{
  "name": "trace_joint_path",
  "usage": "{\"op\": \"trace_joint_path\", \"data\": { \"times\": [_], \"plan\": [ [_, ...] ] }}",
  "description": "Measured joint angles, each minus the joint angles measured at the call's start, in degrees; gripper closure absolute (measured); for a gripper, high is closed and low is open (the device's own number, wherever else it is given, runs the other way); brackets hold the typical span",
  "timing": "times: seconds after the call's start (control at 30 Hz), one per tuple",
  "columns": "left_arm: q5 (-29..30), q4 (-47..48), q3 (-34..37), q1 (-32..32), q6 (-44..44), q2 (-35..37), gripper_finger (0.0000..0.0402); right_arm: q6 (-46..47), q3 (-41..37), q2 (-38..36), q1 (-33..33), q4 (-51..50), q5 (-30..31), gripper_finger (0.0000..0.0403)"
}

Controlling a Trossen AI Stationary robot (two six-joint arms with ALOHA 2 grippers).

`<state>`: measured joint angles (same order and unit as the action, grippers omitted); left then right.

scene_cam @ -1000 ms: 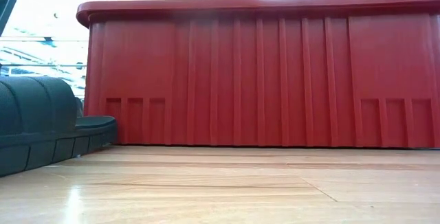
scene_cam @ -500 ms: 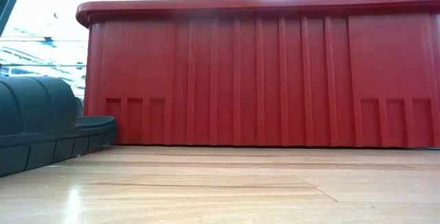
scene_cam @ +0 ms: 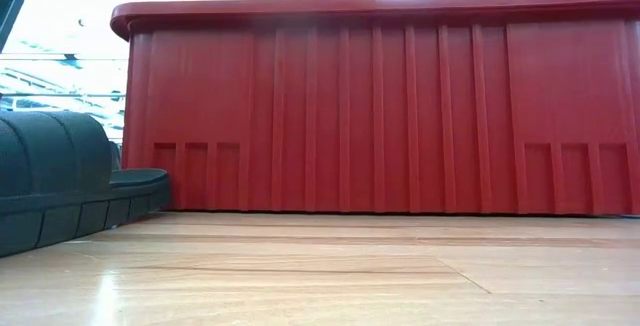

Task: Pick and place slides into bin
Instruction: Put the black slipper into the red organizer bin

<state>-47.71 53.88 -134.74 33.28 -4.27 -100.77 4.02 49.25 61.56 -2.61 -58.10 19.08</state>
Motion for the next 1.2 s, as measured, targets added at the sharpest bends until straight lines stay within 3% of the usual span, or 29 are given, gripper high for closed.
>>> {"op": "trace_joint_path", "data": {
  "times": [0.5, 0.67, 0.77, 0.87, 1.03, 1.1, 1.2],
  "plan": [
    [-3.68, 0.38, 0.0, 3.12, -2.1, 0.0, 0.016, -1.97, 12.76, 0.02, -0.05, -0.11, -7.4, 0.0268],
    [-2.41, 0.35, 0.0, 3.2, -7.71, 0.23, 0.016, -0.05, 20.62, 0.42, -2.98, 0.05, -10.21, 0.0268],
    [1.11, -0.52, 0.02, 3.15, -13.93, 1.28, 0.016, 1.15, 26.65, 1.06, -7.74, 0.45, -21.09, 0.0268],
    [2.99, -2.71, -0.07, 2.32, -20.58, 1.99, 0.016, 1.33, 31.32, 2.77, -15.64, 0.11, -39.47, 0.0269],
    [5.47, -6.52, -0.02, 2.25, -20.18, 2.14, 0.016, -8.16, 33.62, 7.24, -29.49, -9.02, -64.14, 0.028],
    [7.61, -7.85, -0.02, 2.33, -17.87, 2.19, 0.016, -13.81, 33.62, 8.65, -33.95, -11.84, -68.05, 0.0284],
    [10.99, -7.9, -0.02, 2.23, -15.64, 2.21, 0.016, -22.21, 33.62, 9.61, -39.48, -12.57, -65.05, 0.0286]
  ]
}}
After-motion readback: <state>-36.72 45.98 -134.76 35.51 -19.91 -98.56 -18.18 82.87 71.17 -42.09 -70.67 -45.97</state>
